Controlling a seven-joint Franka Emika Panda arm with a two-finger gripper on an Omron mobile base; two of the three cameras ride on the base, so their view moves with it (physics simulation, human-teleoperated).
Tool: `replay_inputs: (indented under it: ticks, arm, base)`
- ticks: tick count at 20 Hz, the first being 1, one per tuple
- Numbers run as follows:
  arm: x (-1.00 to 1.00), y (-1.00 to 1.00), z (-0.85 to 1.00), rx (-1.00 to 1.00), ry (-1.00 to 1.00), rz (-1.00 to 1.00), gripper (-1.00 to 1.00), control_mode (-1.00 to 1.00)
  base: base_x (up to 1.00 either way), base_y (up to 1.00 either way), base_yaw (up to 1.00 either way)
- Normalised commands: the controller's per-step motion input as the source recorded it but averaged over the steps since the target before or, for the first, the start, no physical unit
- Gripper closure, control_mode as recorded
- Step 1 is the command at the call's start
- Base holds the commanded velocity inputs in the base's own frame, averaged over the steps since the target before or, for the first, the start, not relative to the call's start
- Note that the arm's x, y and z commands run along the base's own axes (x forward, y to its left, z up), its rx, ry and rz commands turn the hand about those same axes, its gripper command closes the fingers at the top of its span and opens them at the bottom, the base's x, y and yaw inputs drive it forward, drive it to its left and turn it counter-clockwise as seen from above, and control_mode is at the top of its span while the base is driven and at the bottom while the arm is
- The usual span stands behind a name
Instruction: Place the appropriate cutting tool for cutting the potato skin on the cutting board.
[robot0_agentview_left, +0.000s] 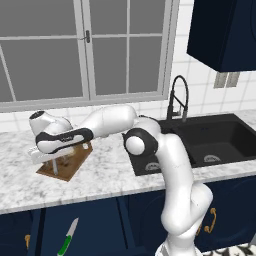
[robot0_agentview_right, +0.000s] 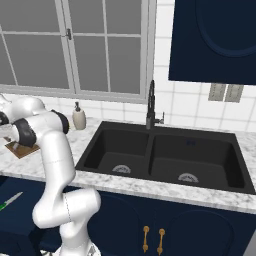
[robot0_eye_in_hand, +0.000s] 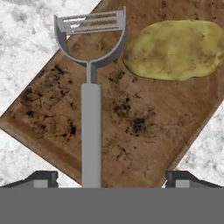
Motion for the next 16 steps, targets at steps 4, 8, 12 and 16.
replay_inputs:
  ticks: [4, 8, 12, 16]
  arm:
    - [0.00, 0.00, 1.00, -0.18, 0.01, 0.00, -1.00, -1.00]
    - [0.00, 0.00, 0.21, -0.02, 0.06, 0.00, -1.00, -1.00]
    - [-0.07, -0.44, 0.00, 0.03, 0.02, 0.00, -1.00, -1.00]
    - [-0.44, -0.87, 0.00, 0.07, 0.00, 0.00, -1.00, -1.00]
  base:
    - [0.00, 0.00, 0.00]
    - [0.00, 0.00, 0.00]
    - [0.00, 0.00, 0.00]
    - [0.00, 0.00, 0.00]
